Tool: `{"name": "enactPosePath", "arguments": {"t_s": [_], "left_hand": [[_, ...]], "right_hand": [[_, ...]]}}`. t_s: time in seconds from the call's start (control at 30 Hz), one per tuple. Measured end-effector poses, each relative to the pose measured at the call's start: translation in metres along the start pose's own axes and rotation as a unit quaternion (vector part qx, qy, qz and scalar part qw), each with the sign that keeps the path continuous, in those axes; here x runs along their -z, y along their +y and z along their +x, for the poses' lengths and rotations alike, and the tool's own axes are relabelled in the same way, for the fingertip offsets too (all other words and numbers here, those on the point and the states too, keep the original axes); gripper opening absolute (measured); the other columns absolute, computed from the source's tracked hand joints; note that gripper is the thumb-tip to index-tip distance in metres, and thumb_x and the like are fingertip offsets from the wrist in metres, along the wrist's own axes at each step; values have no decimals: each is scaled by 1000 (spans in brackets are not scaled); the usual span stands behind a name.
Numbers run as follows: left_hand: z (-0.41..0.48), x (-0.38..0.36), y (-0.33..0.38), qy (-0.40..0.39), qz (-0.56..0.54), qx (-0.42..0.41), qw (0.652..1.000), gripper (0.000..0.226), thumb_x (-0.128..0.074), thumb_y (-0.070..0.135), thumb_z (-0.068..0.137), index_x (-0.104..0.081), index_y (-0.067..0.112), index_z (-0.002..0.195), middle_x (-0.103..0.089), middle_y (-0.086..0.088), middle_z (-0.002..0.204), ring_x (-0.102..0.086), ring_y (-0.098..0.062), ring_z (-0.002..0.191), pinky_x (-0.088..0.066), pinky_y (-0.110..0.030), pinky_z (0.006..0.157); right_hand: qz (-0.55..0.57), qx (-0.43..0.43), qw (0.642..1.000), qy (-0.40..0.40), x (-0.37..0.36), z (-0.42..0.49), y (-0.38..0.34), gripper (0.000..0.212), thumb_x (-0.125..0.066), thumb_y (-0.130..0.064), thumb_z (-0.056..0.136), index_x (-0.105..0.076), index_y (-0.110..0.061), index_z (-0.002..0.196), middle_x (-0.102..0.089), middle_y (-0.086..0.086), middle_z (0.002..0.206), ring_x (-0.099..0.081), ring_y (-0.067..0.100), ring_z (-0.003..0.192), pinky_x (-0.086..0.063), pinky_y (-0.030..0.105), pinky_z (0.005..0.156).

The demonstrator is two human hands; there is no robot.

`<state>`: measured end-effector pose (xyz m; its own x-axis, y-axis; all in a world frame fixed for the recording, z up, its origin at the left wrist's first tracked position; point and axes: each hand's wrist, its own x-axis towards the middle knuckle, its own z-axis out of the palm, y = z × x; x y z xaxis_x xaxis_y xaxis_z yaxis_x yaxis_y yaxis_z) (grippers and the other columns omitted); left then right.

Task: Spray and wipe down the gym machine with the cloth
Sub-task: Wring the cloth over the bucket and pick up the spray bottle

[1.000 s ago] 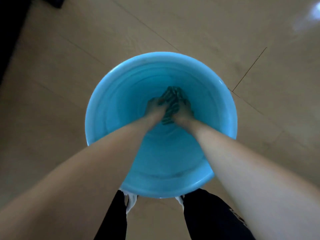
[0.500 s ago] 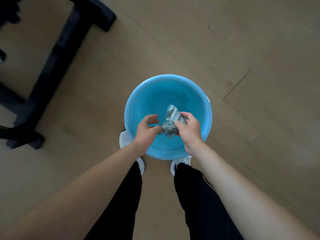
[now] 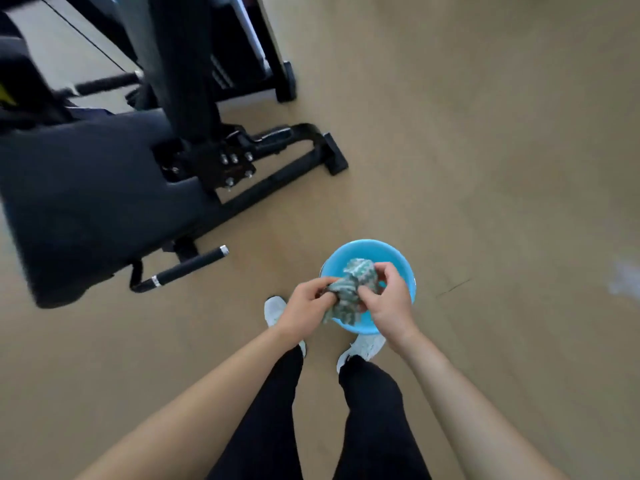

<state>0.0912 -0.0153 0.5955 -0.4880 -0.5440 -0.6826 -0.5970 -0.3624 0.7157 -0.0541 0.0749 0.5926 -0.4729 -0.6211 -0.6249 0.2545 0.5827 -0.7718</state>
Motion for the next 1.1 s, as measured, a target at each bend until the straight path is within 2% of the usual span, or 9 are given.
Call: {"name": "enactPosePath", "arguments": {"t_s": [0.13,0.2,0.27,0.37,0.57,0.73,0.9,1.0,1.1], "left_hand": [[-56,38,32,80,-144,27,986,25,-49,1,102,-72,6,110,-76,-14,101,-70,-18,88,-59,-38,83],[-78,60,41,109,-223,42,968,20,-53,6,104,-71,6,111,-74,-11,99,-71,-17,86,-61,-39,79],[-98,86,45,134,-284,42,949,15,-57,8,103,-71,9,108,-74,-8,97,-72,-16,83,-61,-36,74],[-126,128,50,153,-332,22,930,8,-65,8,99,-68,5,106,-74,-9,94,-72,-18,82,-60,-34,72],[-178,202,31,168,-360,-3,918,20,-80,15,88,-60,10,89,-67,-14,89,-63,-26,83,-54,-38,72],[-207,274,12,187,-356,-26,915,23,-78,21,90,-57,11,94,-68,-10,88,-65,-20,80,-57,-38,71],[-236,353,5,320,-233,-82,915,17,-72,12,89,-55,8,91,-66,-22,91,-64,-22,78,-56,-39,67],[-250,392,14,407,-217,-119,879,14,-61,1,91,-54,12,92,-63,-12,86,-61,-16,75,-54,-31,63],[-262,425,32,476,-232,-155,834,14,-49,9,84,-57,18,92,-63,-4,85,-61,-12,71,-52,-24,60]], "right_hand": [[-74,92,993,-8,-28,-38,-44,40,-68,1,91,-63,-35,109,-69,6,87,-68,23,73,-59,35,64],[-131,135,982,-35,-47,-53,-63,38,-71,-3,92,-66,-38,107,-68,-7,80,-64,8,71,-52,27,69],[-160,149,972,-80,-71,-69,-86,31,-74,-8,93,-69,-34,109,-69,-16,89,-65,-3,83,-49,18,76],[-172,137,963,-157,-117,-91,-114,36,-81,-22,88,-69,-25,121,-68,-10,113,-65,0,104,-54,17,87],[-216,184,938,-198,-214,-120,-154,20,-81,-14,78,-70,-25,89,-72,-2,84,-70,15,78,-61,33,70],[-247,223,913,-235,-290,-135,-179,24,-83,-11,77,-73,-31,87,-72,-6,82,-68,6,73,-54,20,64],[-268,261,874,-310,-362,-139,-219,33,-89,-16,75,-75,-30,102,-69,-4,100,-68,7,86,-55,20,75],[-255,268,869,-328,-396,-138,-247,30,-84,-16,80,-74,-27,106,-72,-2,101,-65,3,83,-55,18,76],[-252,270,872,-322,-424,-129,-278,24,-79,-6,86,-76,-22,104,-74,-1,96,-64,5,82,-56,21,76]]}}
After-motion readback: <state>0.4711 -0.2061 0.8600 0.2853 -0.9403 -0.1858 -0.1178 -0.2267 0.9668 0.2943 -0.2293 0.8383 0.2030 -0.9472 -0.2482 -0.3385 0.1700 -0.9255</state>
